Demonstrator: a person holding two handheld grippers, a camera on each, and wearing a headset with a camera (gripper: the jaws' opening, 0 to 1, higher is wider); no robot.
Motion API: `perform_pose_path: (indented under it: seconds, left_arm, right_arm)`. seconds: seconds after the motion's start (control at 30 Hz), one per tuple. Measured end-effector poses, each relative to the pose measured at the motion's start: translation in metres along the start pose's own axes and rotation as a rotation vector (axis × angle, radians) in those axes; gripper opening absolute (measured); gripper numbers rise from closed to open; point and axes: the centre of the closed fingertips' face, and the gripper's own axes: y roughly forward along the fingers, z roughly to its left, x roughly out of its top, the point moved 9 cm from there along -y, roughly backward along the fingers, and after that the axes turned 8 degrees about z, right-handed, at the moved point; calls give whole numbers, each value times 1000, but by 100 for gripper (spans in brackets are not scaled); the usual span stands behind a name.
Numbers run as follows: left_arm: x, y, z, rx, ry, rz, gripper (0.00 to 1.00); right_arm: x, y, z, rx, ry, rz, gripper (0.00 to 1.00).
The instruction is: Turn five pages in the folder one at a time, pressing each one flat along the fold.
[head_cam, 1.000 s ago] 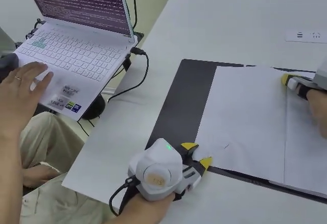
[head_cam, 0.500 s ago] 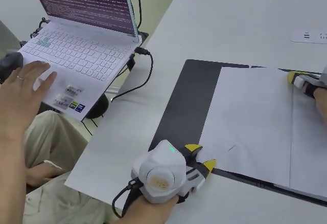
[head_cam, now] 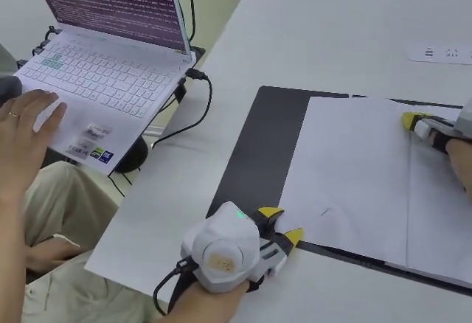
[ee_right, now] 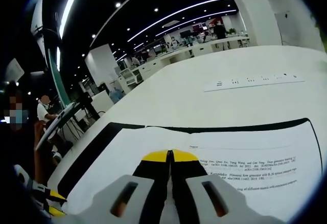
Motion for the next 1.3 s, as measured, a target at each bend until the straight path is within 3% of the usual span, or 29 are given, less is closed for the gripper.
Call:
perform_pose_path:
  seconds: [0.43,0.73,1.3]
  left_arm:
    - [1,0,0,-2,2,4,23]
    - [1,0,1,-1,0,18,23]
    - [1,-1,-1,1,1,23,23]
  right_arm:
    - [-29,-36,30,22,6,16,0]
    - [-39,-49,36,27,32,28,0]
    - [-63,-76,49,64,9,50,0]
